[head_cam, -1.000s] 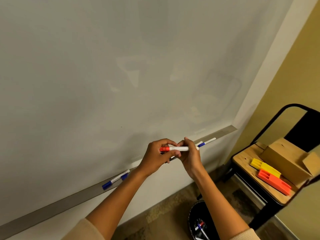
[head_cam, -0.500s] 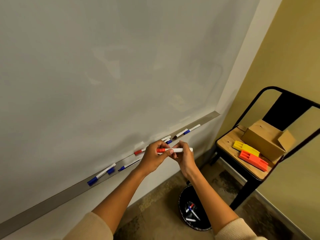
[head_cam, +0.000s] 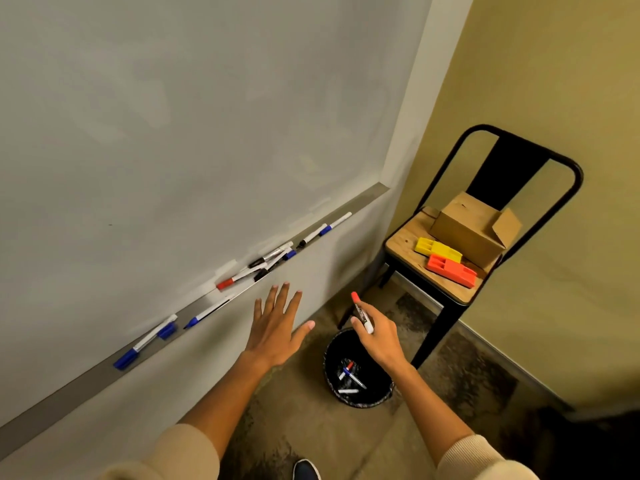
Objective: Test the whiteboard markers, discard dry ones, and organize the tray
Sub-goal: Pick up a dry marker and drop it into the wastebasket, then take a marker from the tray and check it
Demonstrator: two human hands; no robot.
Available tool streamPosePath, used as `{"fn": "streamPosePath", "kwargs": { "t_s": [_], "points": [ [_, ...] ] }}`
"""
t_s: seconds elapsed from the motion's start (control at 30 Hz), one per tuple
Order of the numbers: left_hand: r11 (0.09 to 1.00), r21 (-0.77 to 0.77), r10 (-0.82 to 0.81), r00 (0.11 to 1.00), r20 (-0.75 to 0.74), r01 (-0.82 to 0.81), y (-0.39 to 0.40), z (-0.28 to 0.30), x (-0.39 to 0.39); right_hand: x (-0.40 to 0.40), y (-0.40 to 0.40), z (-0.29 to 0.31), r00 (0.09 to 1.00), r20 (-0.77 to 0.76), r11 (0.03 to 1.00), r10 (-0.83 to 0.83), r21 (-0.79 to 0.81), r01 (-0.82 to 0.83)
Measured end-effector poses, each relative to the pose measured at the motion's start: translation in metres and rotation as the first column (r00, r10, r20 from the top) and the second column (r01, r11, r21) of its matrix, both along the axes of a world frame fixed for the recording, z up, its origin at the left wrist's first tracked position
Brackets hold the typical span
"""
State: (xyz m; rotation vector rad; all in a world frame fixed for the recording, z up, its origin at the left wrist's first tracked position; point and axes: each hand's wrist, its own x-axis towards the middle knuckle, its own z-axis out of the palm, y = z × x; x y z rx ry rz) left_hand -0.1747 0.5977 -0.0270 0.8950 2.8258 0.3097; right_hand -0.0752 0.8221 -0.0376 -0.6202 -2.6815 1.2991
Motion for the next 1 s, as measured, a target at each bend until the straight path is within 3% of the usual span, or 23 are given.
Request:
{"fn": "streamPosePath", "kwargs": {
  "t_s": [0.2, 0.47, 0.63, 1.0],
  "points": [
    [1.000, 0.009, 0.005, 1.000, 0.015, -0.005, 0.002, -0.010, 0.001, 0.016, 0.043, -0.042, 0.984, 0.178, 0.998, -0.020, 0.060, 0.009],
    [0.998, 0.002, 0.060, 0.998, 0.010, -0.060, -0.017, -0.016, -0.001, -0.002, 0.026, -0.036, 0.976, 0.218, 0.987, 0.027, 0.149, -0.061],
    [0.992, -0.030, 0.123, 0.992, -0.001, -0.123, -0.042, -0.018, 0.002, -0.019, -0.012, -0.032, 0.961, 0.227, 0.949, 0.159, 0.232, -0.212],
    [0.927, 0.022, 0.374, 0.927, -0.016, -0.374, -0.134, -0.010, 0.016, -0.080, -0.138, -0.018, 0.835, 0.239, 0.755, 0.496, 0.357, -0.550]
  ]
}}
